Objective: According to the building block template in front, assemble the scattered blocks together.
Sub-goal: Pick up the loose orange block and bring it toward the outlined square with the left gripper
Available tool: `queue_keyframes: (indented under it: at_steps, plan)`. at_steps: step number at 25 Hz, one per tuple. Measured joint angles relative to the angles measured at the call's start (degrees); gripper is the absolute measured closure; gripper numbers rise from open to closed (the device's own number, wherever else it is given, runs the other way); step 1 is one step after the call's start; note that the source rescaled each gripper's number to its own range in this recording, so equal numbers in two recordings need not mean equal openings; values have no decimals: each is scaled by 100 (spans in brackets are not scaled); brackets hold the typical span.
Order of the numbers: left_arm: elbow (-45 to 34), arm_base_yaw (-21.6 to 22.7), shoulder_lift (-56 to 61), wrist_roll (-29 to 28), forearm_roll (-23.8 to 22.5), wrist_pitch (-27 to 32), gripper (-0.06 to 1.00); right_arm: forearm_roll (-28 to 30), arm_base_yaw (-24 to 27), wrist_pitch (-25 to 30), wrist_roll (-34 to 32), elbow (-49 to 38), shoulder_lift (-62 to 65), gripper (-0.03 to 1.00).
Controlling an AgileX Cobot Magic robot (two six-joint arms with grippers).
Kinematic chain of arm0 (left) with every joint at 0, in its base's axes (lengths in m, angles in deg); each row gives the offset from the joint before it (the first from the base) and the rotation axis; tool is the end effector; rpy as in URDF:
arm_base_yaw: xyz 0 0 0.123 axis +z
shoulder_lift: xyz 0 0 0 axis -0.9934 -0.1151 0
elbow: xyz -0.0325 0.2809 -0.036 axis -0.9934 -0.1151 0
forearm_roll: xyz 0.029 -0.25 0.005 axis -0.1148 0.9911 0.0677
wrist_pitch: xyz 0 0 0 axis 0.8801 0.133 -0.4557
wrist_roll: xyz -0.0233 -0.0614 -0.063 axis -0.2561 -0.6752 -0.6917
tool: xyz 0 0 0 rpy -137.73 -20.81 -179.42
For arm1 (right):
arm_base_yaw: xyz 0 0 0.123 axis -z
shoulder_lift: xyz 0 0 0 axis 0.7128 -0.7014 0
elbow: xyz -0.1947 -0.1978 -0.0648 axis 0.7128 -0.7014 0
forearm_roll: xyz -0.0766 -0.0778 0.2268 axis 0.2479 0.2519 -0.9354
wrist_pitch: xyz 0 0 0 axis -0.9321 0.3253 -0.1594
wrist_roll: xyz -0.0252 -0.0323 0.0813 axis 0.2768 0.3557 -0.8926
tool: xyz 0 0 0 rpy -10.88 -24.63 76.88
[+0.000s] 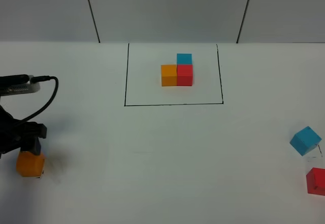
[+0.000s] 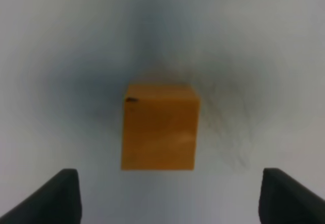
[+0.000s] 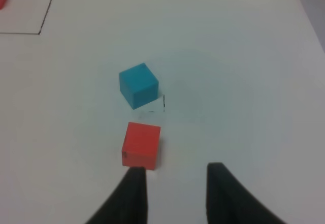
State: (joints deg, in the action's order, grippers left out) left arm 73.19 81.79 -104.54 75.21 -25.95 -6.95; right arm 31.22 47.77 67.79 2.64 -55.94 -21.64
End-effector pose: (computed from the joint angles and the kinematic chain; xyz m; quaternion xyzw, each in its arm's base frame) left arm 0.2772 -0.0089 0.1912 -0.0378 0.9906 -0.0156 0.1306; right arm -0.0039 -0.0059 0.2779 0.0115 0.8566 -0.0532 0.5132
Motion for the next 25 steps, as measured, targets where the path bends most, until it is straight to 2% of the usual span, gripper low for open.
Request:
queue_keyframes:
  at_steps: [14,25]
  plan:
    - [4,-31,-706,-251,-259,-432,36,0,0,-4,0,0,0,87]
    - [4,-31,-1146,-258,-276,-752,36,0,0,-4,0,0,0,87]
